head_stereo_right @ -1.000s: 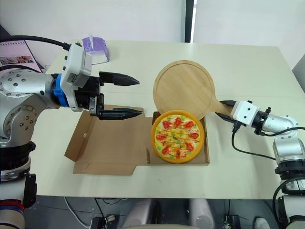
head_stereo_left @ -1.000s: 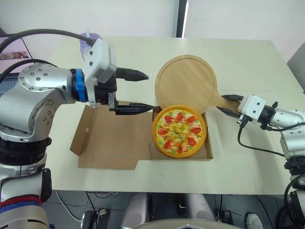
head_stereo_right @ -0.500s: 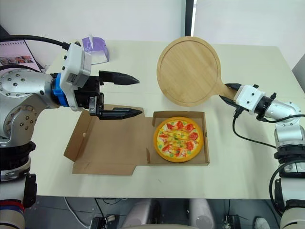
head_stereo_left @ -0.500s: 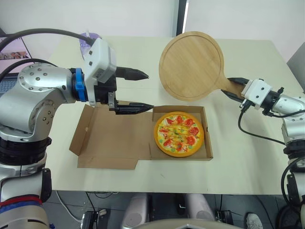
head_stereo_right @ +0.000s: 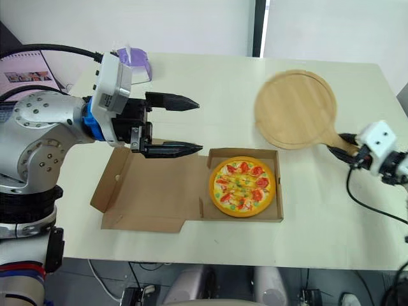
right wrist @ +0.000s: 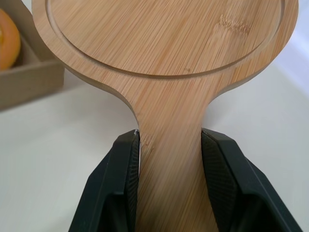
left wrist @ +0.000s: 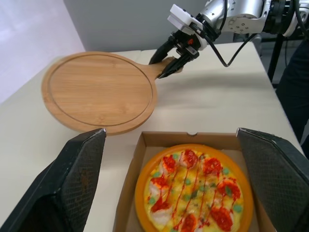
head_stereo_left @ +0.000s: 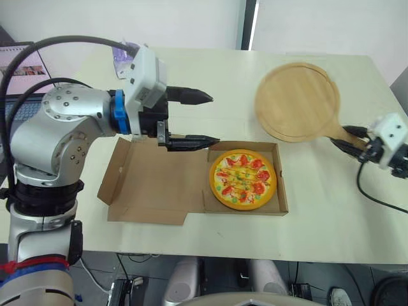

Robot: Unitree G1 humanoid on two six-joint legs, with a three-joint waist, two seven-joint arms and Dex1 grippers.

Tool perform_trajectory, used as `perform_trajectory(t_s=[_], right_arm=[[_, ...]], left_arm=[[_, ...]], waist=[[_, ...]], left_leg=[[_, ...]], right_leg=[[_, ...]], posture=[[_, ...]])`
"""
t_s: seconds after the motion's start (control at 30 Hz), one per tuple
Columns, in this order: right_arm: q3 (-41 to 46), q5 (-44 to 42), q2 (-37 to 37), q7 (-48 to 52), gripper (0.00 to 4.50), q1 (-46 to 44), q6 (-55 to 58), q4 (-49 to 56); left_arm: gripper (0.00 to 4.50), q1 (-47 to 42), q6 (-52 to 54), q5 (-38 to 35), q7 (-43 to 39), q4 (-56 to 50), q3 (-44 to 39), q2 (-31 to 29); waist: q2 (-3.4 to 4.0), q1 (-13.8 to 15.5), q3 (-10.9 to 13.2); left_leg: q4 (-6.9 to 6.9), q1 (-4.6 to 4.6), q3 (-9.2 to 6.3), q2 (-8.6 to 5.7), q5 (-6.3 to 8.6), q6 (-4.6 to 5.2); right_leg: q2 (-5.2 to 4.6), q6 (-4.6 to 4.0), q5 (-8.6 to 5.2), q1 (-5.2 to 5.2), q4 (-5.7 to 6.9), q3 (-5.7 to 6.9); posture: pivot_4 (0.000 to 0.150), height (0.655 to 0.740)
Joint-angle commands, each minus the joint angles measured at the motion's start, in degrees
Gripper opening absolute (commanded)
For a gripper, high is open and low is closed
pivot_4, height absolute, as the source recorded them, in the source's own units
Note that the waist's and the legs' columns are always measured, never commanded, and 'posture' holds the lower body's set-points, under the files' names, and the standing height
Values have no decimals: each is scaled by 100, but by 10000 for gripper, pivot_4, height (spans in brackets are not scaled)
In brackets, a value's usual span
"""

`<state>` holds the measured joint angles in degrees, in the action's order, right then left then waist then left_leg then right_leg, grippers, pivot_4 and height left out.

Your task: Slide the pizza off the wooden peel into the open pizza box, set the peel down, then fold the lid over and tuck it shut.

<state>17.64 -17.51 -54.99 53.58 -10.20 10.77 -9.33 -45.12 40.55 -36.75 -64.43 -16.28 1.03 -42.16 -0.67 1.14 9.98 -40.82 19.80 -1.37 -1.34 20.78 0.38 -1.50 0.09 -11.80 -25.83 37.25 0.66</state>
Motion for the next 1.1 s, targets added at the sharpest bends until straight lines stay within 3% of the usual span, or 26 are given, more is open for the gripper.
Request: perform_trajectory(t_s=[0.03,0.2,0.4,0.6,0.73,0.9,1.1], right_arm=[[963,-453,-175,-244,15798,523,1077,624],[1678,-509,-82,-566,15798,1389,2155,873],[2157,-736,-124,-562,15798,2050,3265,1232],[2111,-816,58,-549,15798,2484,3661,1738],[1986,-812,95,-580,27884,2412,3681,1823],[1943,-795,-465,-168,44672,2184,3542,1538],[1345,-727,-1292,529,44672,1307,2800,1316]], left_arm=[[45000,-167,-47,-136,130,-179,131,340],[45000,-318,-156,-89,195,-155,433,889],[45000,-317,-324,30,37,-54,582,948],[45000,-313,-339,39,-1,-52,619,996],[45000,-306,-336,50,-3,-55,614,984],[45000,-200,-260,42,27,-140,530,833],[45000,62,-113,-12,224,-253,274,543]], waist=[[2,15,-1],[4,1,-2],[15,-73,-8],[17,-108,-10],[17,-118,-10],[17,-121,-10],[11,-152,-7]], left_leg=[[-1,-2,2,0,0,0],[0,-4,9,0,1,2],[1,-11,13,5,0,2],[2,-34,9,6,7,15],[1,-39,10,6,3,7],[1,-43,12,3,0,2],[3,-56,17,6,1,4]], right_leg=[[0,0,0,2,1,-2],[5,5,3,15,-3,-10],[13,5,3,27,-6,-16],[23,8,1,53,-14,-14],[23,8,1,57,-15,-15],[24,9,1,59,-17,-15],[25,9,1,61,-16,-19]], posture=[[1500,7400],[1500,7400],[1500,7400],[1500,7400],[1500,7400],[1500,7400],[1500,7400]])
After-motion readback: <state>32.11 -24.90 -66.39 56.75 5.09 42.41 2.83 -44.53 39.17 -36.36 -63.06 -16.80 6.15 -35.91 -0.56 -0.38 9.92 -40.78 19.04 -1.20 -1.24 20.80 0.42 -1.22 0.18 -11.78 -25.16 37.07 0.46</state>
